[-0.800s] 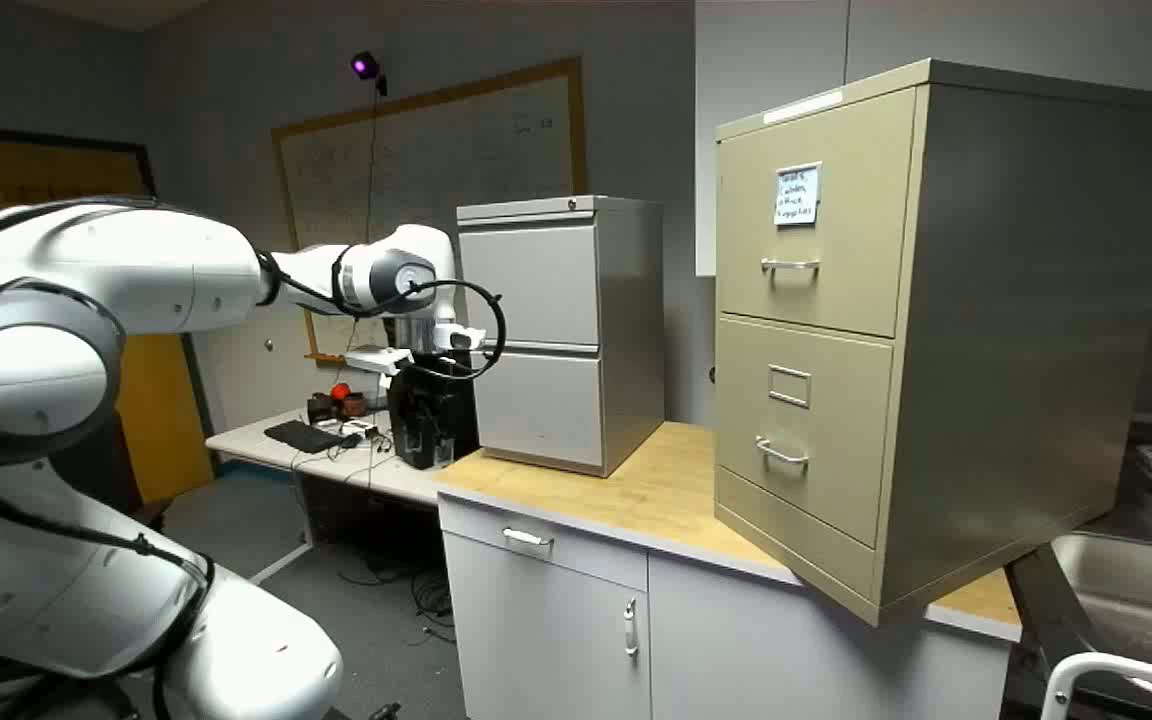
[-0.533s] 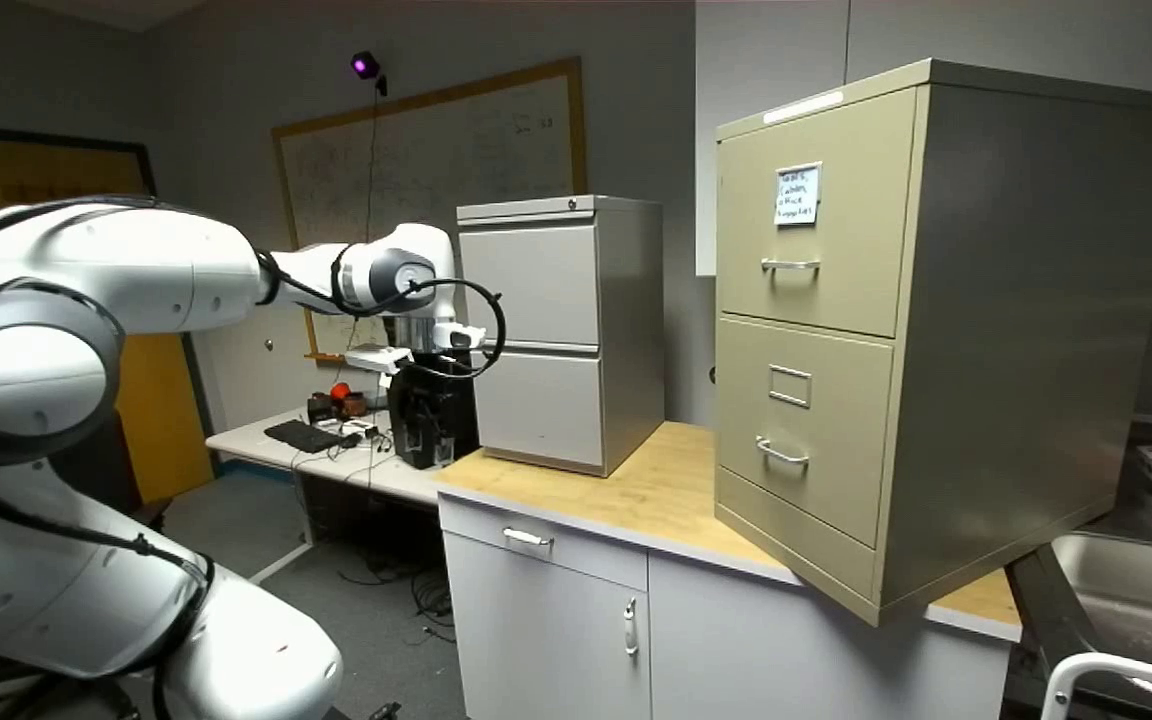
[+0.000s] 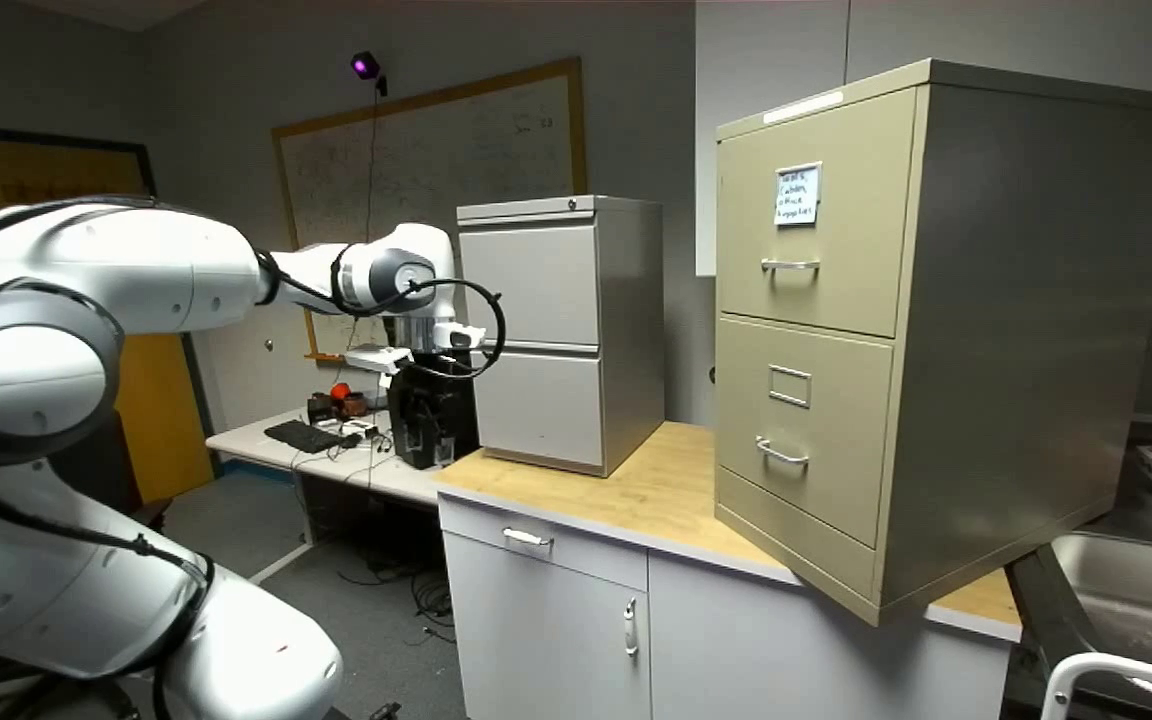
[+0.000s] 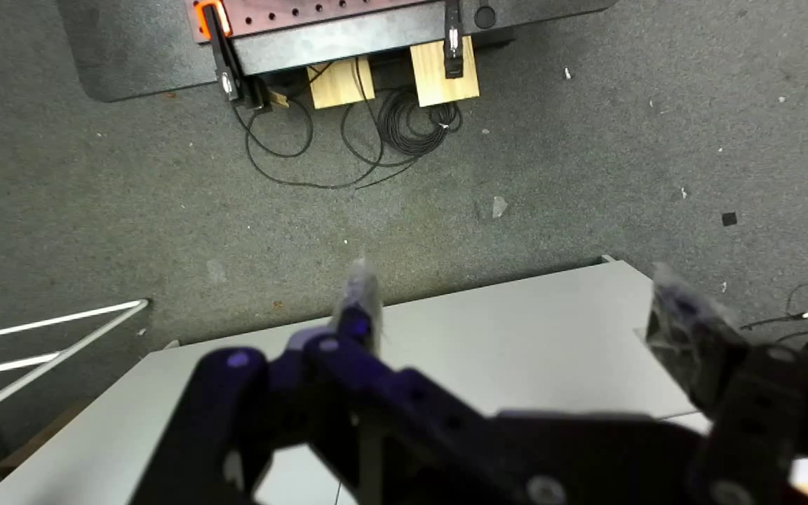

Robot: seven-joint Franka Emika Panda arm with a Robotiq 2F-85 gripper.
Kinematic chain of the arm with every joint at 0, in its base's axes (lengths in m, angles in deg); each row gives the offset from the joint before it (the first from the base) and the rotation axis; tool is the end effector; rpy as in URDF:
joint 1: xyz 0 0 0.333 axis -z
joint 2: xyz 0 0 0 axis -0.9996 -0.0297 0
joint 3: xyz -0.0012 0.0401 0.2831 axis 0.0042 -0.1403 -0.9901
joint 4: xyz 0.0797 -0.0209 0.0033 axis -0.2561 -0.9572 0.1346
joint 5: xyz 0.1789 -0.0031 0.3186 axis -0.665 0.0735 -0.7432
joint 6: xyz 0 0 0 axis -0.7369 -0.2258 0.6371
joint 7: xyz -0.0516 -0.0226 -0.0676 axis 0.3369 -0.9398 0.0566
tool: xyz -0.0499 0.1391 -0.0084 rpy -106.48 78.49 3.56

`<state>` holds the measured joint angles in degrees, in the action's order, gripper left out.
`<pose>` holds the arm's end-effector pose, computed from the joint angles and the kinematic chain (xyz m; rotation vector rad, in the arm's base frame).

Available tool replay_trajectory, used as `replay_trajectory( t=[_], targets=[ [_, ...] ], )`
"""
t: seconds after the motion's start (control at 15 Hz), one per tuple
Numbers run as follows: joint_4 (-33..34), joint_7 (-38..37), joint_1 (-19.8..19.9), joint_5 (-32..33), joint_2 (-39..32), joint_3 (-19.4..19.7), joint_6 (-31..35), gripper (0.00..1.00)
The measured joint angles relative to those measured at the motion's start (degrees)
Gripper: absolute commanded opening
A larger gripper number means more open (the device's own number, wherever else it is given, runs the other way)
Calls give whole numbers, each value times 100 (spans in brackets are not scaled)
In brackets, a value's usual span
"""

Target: Open the down part of the drawer

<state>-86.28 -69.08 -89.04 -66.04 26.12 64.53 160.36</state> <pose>0.3360 0.0772 0.5025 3.1056 -0.2929 -0.1661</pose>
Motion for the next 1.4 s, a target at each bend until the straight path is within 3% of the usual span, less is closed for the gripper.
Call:
replay_trajectory(
  t=[0.2,0.67,1.0,1.4],
  targets=[
    [22,-9,25,-88,-144,35,449,100],
    [521,15,288,-691,-1232,694,2865,100],
    [620,430,466,-1791,-1946,1512,4172,100],
    [608,1180,700,-3331,-2310,2206,4979,100]
  ],
)
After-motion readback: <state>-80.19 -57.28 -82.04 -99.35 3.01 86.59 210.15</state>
